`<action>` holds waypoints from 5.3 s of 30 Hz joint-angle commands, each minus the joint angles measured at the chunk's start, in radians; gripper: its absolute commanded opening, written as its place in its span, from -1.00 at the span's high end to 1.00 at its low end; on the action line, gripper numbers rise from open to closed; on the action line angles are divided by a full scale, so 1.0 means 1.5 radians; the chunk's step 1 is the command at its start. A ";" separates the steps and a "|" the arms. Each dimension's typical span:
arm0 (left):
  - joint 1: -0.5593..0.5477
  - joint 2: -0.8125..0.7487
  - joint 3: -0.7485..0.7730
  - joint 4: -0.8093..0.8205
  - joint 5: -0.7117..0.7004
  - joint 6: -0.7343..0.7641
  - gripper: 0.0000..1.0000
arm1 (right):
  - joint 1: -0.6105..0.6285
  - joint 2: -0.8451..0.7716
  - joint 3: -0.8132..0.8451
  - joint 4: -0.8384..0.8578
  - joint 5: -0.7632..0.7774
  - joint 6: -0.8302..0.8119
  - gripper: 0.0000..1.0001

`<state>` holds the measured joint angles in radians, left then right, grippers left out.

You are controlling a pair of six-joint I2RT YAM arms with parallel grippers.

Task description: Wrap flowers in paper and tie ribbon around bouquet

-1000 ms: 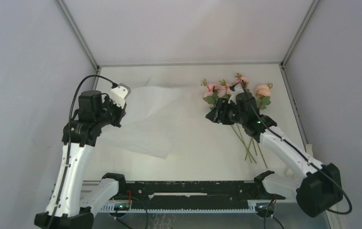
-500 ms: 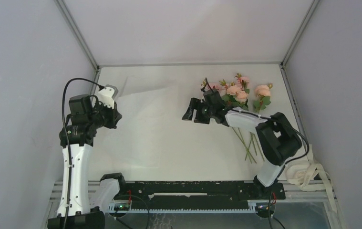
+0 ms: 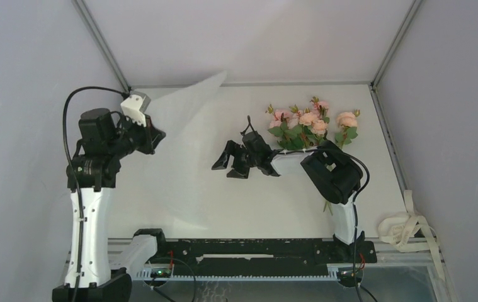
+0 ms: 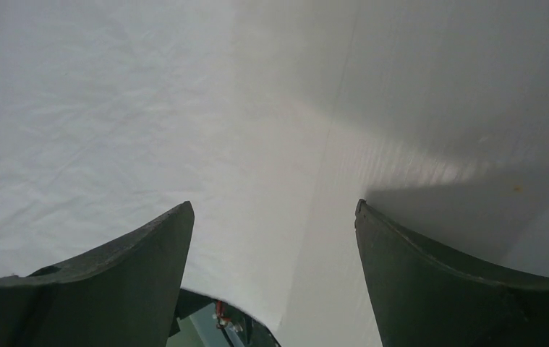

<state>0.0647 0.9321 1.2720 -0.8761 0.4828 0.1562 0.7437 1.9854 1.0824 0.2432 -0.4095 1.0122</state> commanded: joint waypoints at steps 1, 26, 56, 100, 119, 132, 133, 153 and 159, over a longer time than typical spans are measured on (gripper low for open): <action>-0.101 0.011 0.117 0.044 -0.011 -0.063 1.00 | -0.002 0.027 0.019 0.055 -0.001 0.049 -0.82; -0.780 0.274 0.638 -0.165 -0.266 0.068 1.00 | -0.322 -0.719 -0.180 -0.324 0.236 -0.382 -0.93; -0.329 -0.001 0.034 0.005 -0.205 0.088 1.00 | -0.139 -0.632 -0.200 -0.286 0.313 -0.403 -0.90; 0.238 0.077 -0.224 0.202 0.234 -0.108 1.00 | -0.273 -0.245 -0.211 -0.071 0.175 -0.117 -0.50; 0.231 0.063 -0.209 0.183 0.264 -0.105 1.00 | -0.308 -0.117 -0.172 0.068 0.133 -0.023 0.84; 0.340 0.051 -0.122 0.206 0.205 -0.209 1.00 | -0.313 -0.412 -0.148 -0.192 0.053 -0.279 1.00; 0.352 0.051 -0.124 0.209 0.206 -0.216 1.00 | -0.316 -0.434 -0.149 -0.214 0.051 -0.289 1.00; 0.276 0.229 -0.226 0.385 0.015 -0.225 1.00 | -0.460 -0.441 -0.149 -0.381 0.077 -0.365 1.00; 0.260 0.282 -0.260 0.411 -0.044 -0.197 0.85 | -0.462 -0.416 -0.150 -0.383 0.092 -0.369 0.74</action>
<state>0.4587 1.3300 0.9024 -0.3367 0.4988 -0.1871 0.0582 1.3617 0.8455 -0.3336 -0.2935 0.4927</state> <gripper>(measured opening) 0.038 0.045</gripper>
